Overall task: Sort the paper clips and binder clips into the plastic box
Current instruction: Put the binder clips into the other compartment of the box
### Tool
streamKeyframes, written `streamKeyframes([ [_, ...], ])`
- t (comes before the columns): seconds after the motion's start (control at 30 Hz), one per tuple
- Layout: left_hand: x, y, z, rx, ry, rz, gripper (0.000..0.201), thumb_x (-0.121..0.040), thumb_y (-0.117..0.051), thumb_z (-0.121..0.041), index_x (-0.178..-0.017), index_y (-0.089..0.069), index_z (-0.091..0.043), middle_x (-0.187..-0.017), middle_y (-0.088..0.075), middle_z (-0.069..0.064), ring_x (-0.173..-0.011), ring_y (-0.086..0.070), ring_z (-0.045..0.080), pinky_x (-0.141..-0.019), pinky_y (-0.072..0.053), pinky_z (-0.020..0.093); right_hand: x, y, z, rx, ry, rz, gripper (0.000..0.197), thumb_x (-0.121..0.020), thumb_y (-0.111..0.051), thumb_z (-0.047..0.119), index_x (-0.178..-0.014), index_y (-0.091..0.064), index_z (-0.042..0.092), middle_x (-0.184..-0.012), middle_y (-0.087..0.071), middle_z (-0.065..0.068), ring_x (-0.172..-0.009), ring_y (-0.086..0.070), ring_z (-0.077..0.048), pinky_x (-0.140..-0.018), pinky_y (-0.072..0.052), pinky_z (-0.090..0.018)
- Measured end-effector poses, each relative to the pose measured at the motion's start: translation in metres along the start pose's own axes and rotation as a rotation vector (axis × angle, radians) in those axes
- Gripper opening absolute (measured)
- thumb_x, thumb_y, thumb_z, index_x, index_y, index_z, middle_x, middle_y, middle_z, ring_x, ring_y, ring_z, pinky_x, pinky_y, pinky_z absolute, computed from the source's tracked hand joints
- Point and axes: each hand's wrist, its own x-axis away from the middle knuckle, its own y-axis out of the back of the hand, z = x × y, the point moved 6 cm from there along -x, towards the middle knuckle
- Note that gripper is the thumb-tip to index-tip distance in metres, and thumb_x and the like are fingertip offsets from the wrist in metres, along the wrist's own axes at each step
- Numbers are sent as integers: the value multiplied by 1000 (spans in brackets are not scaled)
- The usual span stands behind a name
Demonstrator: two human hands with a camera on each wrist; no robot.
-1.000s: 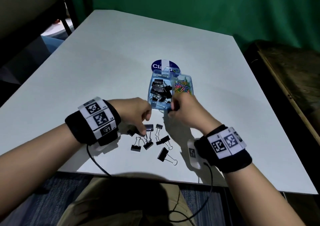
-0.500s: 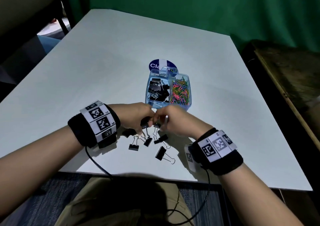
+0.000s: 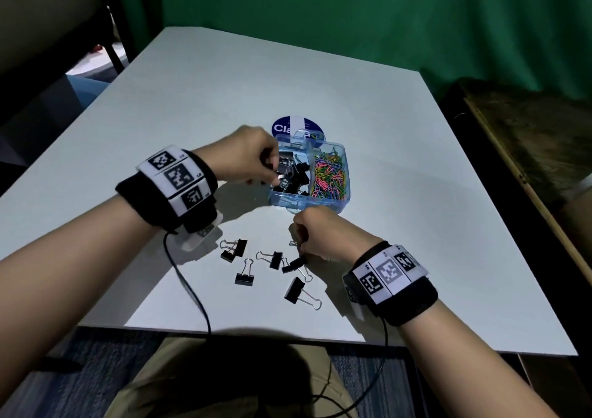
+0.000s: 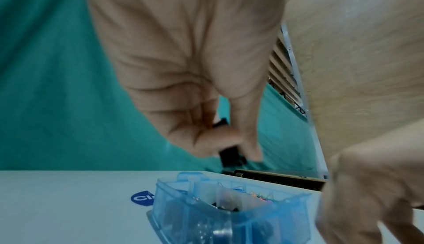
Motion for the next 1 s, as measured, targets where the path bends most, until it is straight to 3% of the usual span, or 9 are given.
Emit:
streamKeyframes([
  [0.13, -19, 14, 1, 258, 91, -203, 30, -76, -77, -10, -97, -56, -9, -77, -59, 3, -52, -59, 14, -40, -52, 17, 3, 5, 2, -119, 5, -22, 21, -80, -61, -3, -67, -53, 12, -64, -48, 5, -68, -48, -16, -49, -32, -17],
  [0.27, -16, 16, 17, 236, 177, -209, 29, -78, -75, -15, -98, -54, -11, -77, -60, 3, -45, -61, 3, -45, -55, 22, 4, 33, -5, -357, -46, -201, 19, -82, -60, -4, -72, -57, 11, -66, -56, 3, -59, -54, -8, -52, -43, -20],
  [0.4, 3, -1, 31, -63, 242, 34, 30, -73, -79, -26, -91, -63, -9, -89, -66, 8, -78, -67, 28, -65, -58, 36, -1, 70, -17, -693, -85, -476, 12, -85, -61, -3, -83, -59, 8, -76, -61, -6, -63, -64, -22, -57, -60, -38],
  [0.5, 27, -25, 32, -214, 221, 296, 33, -64, -82, -30, -90, -64, -20, -89, -68, -2, -79, -66, 19, -67, -56, 32, -4, 86, -23, -686, -94, -601, 22, -79, -69, 2, -98, -63, 9, -89, -59, -6, -80, -66, -34, -62, -61, -43],
  [0.63, 50, -56, 30, -211, 145, 555, 46, -63, -85, -20, -99, -57, -16, -74, -58, -6, -71, -55, 14, -63, -44, 27, 5, 68, -8, -427, -49, -355, 20, -76, -73, 7, -91, -63, 15, -85, -61, 0, -73, -61, -21, -64, -53, -32],
  [0.7, 51, -66, 31, -259, 100, 544, 45, -62, -85, -20, -94, -54, -19, -75, -56, -5, -72, -54, 15, -61, -42, 28, 13, 39, 4, -257, -51, -91, 19, -76, -74, 10, -89, -62, 17, -87, -62, 3, -73, -58, -10, -62, -50, -27],
  [0.77, 50, -72, 30, -312, 62, 499, 41, -62, -83, -20, -89, -53, -21, -80, -57, -4, -77, -54, 17, -61, -42, 28, 20, 15, 9, -100, -69, 36, 19, -72, -76, 14, -87, -64, 15, -84, -61, 3, -73, -57, -14, -62, -49, -29],
  [0.9, 46, -77, 22, -371, 11, 414, 29, -69, -79, -19, -84, -54, -20, -71, -50, -11, -75, -51, 14, -55, -37, 22, 23, -4, 12, -89, -108, 76, 23, -65, -82, 21, -76, -64, 10, -76, -65, -5, -67, -58, -20, -52, -41, -28],
  [1.0, 40, -75, 17, -346, 0, 335, 28, -69, -78, -17, -84, -56, -20, -72, -50, -11, -76, -52, 15, -57, -38, 22, 19, -4, 13, -65, -122, 60, 22, -67, -79, 15, -80, -64, 5, -79, -64, -12, -68, -58, -25, -56, -46, -30],
])
